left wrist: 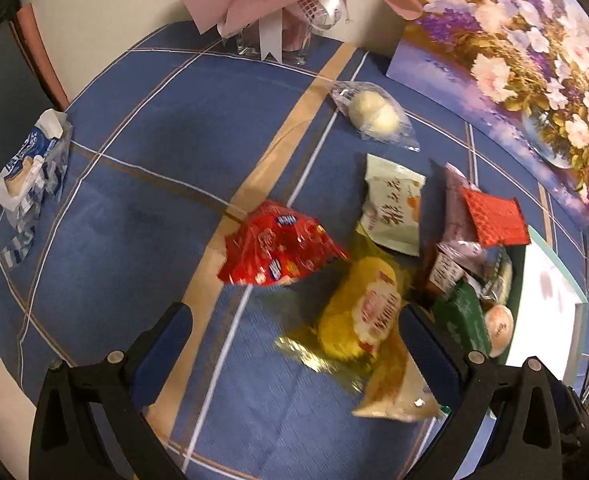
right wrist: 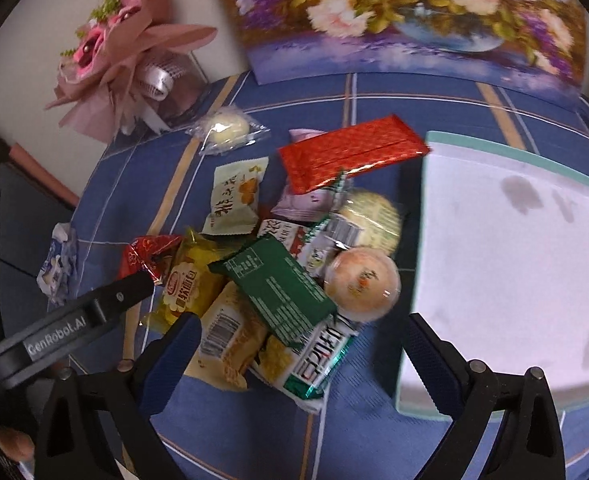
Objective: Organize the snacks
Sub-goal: 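Reach left gripper to red chip bag while right gripper reaches green biscuit pack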
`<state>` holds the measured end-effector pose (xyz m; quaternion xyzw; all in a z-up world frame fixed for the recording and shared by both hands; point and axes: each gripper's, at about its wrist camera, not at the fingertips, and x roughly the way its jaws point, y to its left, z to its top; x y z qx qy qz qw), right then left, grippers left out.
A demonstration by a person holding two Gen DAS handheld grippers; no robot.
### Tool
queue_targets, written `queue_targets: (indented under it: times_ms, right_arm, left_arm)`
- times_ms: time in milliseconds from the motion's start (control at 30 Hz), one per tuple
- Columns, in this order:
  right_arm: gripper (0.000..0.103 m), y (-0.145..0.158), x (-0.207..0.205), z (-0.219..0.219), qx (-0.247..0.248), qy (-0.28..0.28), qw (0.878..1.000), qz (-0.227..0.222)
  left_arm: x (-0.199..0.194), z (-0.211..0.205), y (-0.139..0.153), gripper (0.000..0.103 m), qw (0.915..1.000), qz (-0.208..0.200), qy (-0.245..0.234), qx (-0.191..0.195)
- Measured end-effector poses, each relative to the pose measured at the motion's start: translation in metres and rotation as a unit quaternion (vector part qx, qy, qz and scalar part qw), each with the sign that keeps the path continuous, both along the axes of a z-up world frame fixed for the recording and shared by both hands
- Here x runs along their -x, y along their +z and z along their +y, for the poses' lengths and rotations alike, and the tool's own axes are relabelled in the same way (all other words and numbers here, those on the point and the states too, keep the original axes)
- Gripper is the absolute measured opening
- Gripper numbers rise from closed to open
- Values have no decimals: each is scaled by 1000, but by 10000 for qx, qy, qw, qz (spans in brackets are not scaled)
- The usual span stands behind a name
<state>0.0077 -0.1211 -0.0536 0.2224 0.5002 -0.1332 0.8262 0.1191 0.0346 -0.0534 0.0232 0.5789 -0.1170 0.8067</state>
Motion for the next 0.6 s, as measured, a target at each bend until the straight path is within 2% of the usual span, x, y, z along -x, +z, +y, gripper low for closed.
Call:
queue_targets:
  times_ms: [200, 300, 467, 600]
  right_arm:
    - [101, -11, -14, -4, -222, 147, 9996, -42]
    - [101, -10, -19, -4, -298, 266, 9991, -138]
    - [100, -13, -28, -2, -364, 414, 9983, -191]
    - [94, -20, -31, -3, -432, 463, 9979, -124]
  left_arm:
    - [-23, 0, -10, 102, 9999, 50, -112, -78]
    - [-34, -1, -16, 95, 9998, 87, -145, -92]
    - [-48, -2, -27, 94, 9992, 309, -214, 136]
    - [-55, -5, -32, 94, 9987, 388, -224, 251]
